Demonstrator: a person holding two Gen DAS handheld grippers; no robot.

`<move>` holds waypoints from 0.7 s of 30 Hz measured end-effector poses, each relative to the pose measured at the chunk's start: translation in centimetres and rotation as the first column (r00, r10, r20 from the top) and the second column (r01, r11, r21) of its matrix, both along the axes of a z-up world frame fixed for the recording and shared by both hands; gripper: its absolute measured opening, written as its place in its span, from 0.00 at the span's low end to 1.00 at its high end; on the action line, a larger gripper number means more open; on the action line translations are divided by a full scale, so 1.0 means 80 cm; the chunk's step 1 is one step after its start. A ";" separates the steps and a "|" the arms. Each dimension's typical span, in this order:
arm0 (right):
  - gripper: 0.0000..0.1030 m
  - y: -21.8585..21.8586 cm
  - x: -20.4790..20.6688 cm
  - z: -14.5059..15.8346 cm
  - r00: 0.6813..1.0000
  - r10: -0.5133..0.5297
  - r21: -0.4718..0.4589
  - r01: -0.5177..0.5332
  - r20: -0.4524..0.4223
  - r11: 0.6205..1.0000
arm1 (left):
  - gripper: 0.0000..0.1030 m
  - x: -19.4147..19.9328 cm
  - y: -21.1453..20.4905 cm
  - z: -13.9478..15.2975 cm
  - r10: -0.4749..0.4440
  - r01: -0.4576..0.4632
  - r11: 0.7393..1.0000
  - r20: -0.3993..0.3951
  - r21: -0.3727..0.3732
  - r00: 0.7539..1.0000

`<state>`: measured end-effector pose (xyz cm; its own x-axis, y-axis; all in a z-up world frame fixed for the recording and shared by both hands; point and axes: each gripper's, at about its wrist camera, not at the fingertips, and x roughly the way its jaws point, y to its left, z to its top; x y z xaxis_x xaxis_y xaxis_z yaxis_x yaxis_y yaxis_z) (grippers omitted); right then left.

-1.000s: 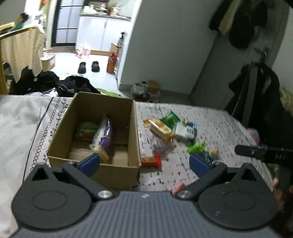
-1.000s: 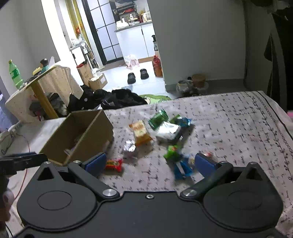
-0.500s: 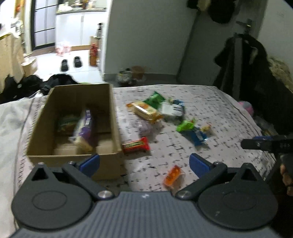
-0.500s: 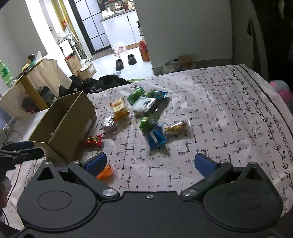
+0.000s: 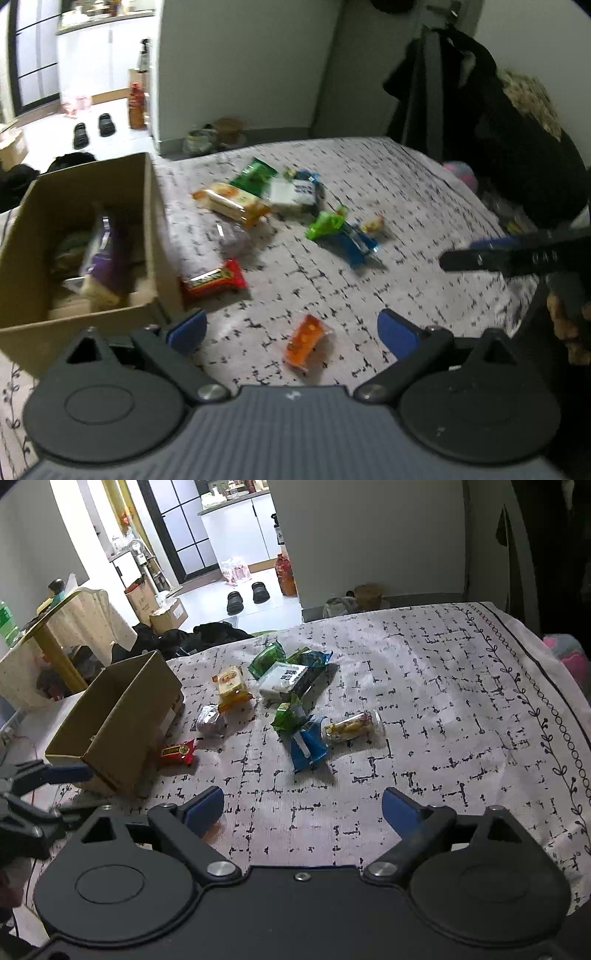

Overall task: Organize snacks
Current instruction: 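Withdraw both grippers from the box toward the remaining snacks, then grasp the orange packet with the left gripper while the right grasps a blue wrapper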

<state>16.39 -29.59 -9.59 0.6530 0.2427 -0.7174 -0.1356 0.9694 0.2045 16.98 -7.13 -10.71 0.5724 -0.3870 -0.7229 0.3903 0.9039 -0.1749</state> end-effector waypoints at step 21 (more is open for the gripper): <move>0.75 0.020 0.028 -0.032 0.999 0.002 0.018 -0.001 -0.054 1.000 | 0.46 0.043 -0.046 -0.095 -0.096 0.104 0.990 -0.082 0.097 0.992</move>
<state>18.59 -28.03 -12.13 0.6131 0.2566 -0.7472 -0.1255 0.9654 0.2286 20.40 -10.81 -18.30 0.4758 -0.3621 -0.8015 0.4686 0.8756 -0.1174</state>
